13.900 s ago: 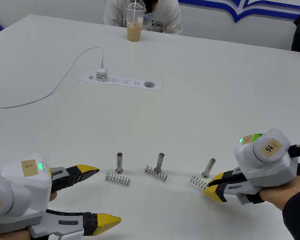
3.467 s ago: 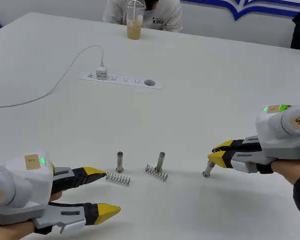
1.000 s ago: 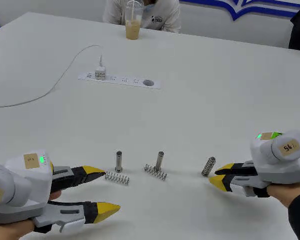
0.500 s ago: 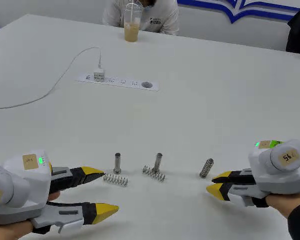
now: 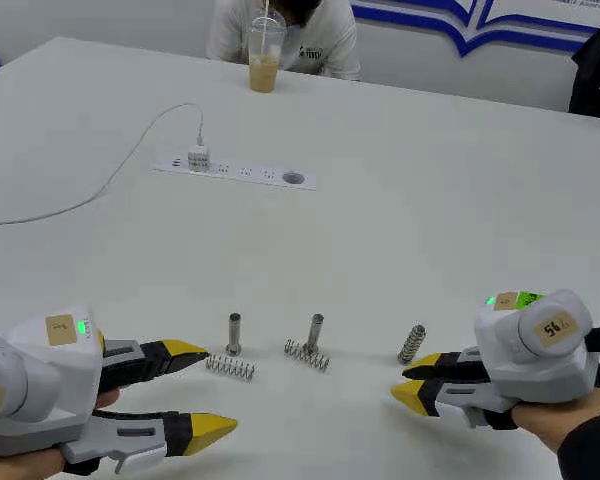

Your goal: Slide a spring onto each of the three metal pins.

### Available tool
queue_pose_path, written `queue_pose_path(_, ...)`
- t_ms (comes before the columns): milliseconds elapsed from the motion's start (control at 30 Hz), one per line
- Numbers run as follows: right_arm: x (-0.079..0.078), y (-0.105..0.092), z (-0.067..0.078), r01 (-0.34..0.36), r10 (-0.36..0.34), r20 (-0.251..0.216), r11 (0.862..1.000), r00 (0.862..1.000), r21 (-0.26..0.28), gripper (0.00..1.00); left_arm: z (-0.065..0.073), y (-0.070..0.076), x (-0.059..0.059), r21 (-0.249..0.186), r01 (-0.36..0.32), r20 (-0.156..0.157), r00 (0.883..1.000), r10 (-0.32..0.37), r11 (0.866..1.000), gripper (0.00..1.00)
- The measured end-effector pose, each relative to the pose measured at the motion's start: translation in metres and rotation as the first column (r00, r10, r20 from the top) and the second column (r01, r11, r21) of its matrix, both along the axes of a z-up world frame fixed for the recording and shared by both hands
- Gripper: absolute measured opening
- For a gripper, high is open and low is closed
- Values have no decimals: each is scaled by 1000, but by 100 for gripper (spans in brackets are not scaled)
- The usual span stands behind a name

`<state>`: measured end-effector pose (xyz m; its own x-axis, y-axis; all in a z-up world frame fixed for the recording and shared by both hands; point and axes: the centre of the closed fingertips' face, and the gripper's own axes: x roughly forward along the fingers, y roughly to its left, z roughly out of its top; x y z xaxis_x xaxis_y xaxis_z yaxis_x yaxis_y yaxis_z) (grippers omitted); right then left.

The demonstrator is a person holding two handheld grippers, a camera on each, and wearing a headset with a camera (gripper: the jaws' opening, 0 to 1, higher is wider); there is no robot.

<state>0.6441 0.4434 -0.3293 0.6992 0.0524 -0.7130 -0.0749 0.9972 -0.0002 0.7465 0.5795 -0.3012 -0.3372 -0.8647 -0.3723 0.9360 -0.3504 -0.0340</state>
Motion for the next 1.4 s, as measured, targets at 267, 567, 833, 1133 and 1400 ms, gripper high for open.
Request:
queue_pose_path(267, 15, 11, 4, -40, 40, 13, 999, 999, 0, 16, 0, 0, 0, 1, -1, 3, 1000, 1, 1000, 48)
queue_pose_path(567, 33, 22, 6, -83, 83, 24, 997, 996, 3, 17, -1, 0, 0, 2, 0, 1, 1000, 0, 1000, 48)
queue_pose_path(833, 48, 26, 6, -112, 112, 26, 994, 993, 4, 17, -2, -1, 1, 4, 0, 0, 1000, 0, 1000, 48)
queue_pose_path(1133, 61, 30, 0, -128, 127, 23, 992, 992, 17, 18, -3, -1, 0, 5, 1, -2, 1000, -1, 1000, 47)
queue_pose_path(1400, 69, 32, -4, -132, 132, 23, 991, 991, 29, 18, -3, -2, -2, 8, 6, -4, 1000, -6, 1000, 47)
